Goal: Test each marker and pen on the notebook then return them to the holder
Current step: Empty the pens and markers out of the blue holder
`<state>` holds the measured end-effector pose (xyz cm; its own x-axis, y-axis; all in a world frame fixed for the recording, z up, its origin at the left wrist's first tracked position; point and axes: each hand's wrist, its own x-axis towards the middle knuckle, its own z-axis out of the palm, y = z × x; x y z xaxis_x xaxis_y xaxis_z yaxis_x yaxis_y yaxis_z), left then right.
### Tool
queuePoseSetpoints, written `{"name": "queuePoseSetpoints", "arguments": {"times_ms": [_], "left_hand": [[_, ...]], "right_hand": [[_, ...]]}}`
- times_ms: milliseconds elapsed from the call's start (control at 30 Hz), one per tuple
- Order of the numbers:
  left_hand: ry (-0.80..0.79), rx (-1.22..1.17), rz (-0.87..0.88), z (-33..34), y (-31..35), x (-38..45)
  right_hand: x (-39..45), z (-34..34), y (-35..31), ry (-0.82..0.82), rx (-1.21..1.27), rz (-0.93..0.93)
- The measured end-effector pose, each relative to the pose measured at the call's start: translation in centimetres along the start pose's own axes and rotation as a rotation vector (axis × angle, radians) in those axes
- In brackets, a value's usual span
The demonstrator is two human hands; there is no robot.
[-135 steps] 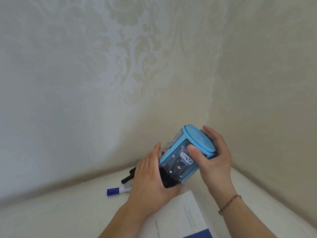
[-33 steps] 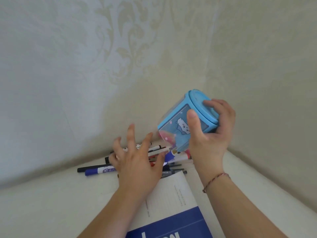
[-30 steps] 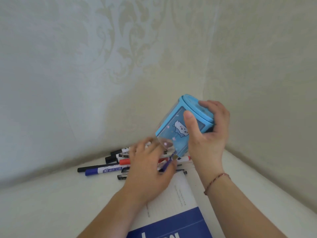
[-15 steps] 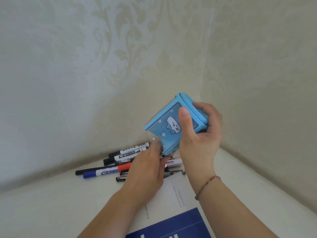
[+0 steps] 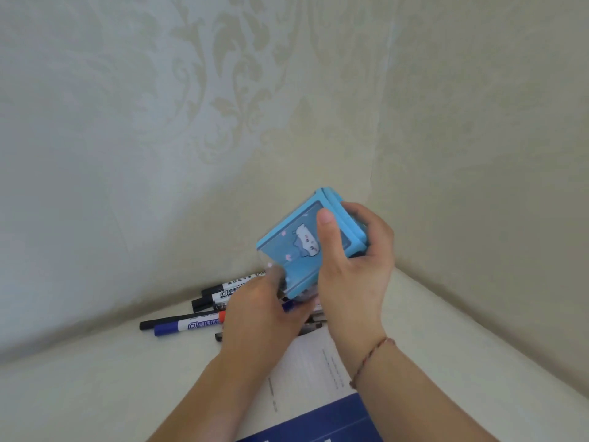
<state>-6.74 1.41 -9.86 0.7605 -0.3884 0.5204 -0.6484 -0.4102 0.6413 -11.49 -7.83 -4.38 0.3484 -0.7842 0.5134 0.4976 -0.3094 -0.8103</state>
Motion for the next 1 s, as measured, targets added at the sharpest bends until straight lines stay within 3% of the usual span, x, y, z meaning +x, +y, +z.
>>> {"name": "queuePoseSetpoints", "arguments": {"times_ms": [100, 367, 600, 767, 867, 1000], "left_hand": [[0.013, 0.017, -0.046, -0.2, -0.2, 0.4], [0.044, 0.37, 0.298, 0.3, -1.0, 0.4], [0.033, 0.482, 0.278, 0.0, -2.3, 0.7], [0.039, 0.487, 0.16, 0.2, -3.4, 0.8], [-0.075, 0.369, 0.053, -0.4, -2.8, 0.7], [-0.226, 0.249, 0.172, 0.2, -1.6, 0.3]], "right_hand": [[-0.3, 0.3, -0.1, -0.029, 0.015, -0.007], [2.0, -0.8, 0.2, 0.038, -0.003, 0.071], [4.1, -2.4, -0.6, 0.087, -0.023, -0.049], [4.5, -2.8, 0.2, 0.088, -0.023, -0.035], [4.4, -2.6, 0.9, 0.146, 0.058, 0.056], [3.2, -1.9, 0.9, 0.037, -0.008, 0.033]]}}
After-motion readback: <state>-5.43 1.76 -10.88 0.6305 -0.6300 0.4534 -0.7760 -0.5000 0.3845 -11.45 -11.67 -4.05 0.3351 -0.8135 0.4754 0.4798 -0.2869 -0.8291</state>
